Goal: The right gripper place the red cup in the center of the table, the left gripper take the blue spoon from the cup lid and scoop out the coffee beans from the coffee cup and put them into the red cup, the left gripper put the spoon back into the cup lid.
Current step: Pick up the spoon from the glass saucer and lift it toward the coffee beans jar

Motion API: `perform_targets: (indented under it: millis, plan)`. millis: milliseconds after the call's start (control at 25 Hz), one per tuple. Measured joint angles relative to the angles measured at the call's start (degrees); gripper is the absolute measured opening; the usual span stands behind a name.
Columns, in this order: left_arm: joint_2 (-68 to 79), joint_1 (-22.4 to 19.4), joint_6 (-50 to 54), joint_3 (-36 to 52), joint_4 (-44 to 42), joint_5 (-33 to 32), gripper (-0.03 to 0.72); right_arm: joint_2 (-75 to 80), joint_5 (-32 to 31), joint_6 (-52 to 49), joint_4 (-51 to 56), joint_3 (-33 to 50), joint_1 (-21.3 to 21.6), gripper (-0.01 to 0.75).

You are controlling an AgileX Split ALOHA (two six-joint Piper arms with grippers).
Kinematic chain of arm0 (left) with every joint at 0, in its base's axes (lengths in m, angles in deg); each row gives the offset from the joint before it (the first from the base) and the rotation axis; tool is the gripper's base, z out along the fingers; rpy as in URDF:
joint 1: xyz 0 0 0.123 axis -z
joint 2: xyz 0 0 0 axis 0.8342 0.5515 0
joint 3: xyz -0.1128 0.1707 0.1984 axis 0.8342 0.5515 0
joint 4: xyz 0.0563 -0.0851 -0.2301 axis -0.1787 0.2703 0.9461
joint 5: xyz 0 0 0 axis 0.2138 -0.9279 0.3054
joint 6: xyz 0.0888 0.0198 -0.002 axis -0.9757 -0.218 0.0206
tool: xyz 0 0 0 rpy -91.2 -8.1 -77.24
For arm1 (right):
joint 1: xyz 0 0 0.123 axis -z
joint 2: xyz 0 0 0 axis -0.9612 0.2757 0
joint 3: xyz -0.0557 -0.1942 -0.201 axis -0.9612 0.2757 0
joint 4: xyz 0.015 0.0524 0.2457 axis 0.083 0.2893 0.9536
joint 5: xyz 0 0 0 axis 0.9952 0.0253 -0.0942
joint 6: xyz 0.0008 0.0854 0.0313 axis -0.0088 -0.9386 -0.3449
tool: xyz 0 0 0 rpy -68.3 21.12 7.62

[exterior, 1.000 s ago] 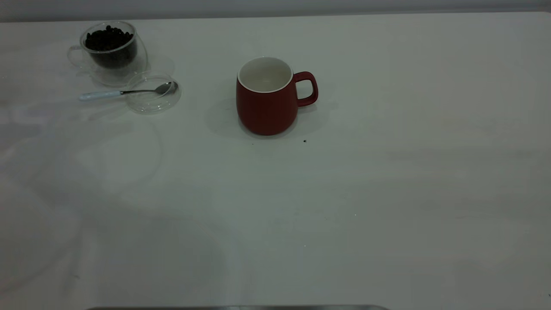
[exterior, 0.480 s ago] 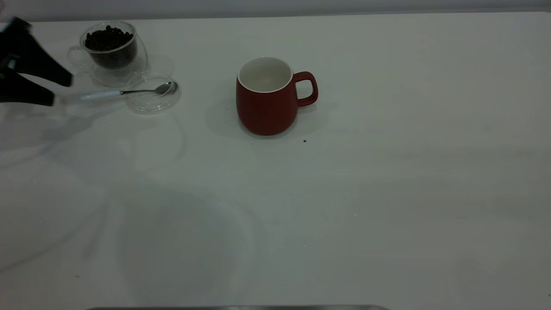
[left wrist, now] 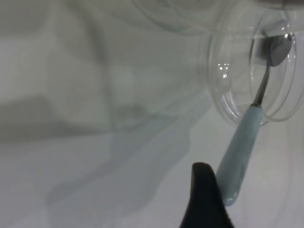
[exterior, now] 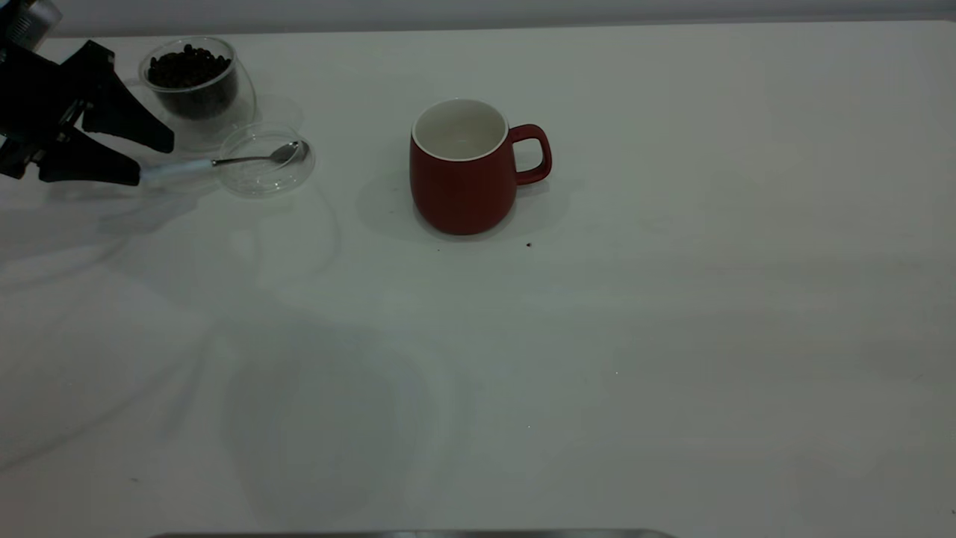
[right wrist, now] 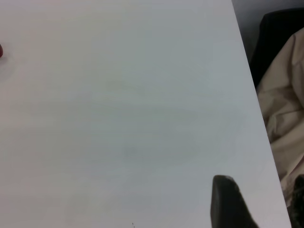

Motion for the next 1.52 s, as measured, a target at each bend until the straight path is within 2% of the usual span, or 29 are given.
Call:
perform_targets:
  millis: [1080,1280,1520]
  plan:
    - [3.2,-0.1,4.4,0.0,2.9,-0.7,0.565,0.0,0.0,0.0,0.0,0.0,0.0,0.353]
    - [3.2,0.0,4.2,0.0,4.5,-0.5,0.494,0.0,0.0,0.0,0.0,0.0,0.0,0.353]
    - [3.2,0.0,4.1,0.0,4.7,-0.4,0.357,0.0,0.0,0.0,0.0,0.0,0.0,0.353]
